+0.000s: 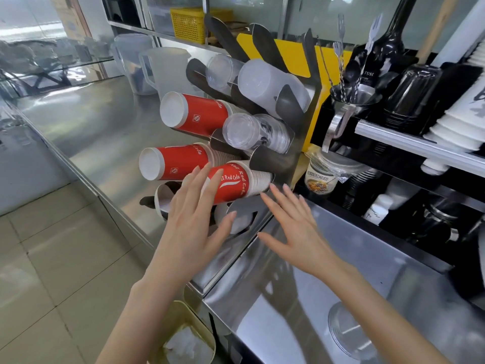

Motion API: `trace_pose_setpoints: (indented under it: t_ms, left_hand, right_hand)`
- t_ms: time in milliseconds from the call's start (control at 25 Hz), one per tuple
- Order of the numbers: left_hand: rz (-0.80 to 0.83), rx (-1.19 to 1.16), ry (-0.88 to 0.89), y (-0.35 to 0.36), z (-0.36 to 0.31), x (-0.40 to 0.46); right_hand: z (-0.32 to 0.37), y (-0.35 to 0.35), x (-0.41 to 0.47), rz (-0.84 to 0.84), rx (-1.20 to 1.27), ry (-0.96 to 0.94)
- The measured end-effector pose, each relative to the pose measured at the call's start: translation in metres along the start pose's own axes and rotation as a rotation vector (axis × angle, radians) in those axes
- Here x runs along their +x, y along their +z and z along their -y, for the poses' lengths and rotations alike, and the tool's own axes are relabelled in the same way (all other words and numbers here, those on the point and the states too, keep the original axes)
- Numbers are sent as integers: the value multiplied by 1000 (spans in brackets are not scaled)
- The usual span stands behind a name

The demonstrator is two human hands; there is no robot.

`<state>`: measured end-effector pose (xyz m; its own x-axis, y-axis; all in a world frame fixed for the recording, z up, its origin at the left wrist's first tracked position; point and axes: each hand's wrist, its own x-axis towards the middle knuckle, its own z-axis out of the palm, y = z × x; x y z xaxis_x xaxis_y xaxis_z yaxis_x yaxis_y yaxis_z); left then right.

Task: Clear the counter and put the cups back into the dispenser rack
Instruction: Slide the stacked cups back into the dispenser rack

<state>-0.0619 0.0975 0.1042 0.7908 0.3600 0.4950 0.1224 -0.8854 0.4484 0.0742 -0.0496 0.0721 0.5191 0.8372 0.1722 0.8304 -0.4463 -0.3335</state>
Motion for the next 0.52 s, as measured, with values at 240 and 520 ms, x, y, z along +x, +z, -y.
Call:
trace_pose_setpoints:
  t_ms: [240,520]
  left_hand:
    - [197,175,49,27,-22,-5]
    - [330,212,208,61,-55,0]
  right_hand:
    - [-31,-7,-44,30,-100,153]
    - [-63,-15,-102,28,-97,348]
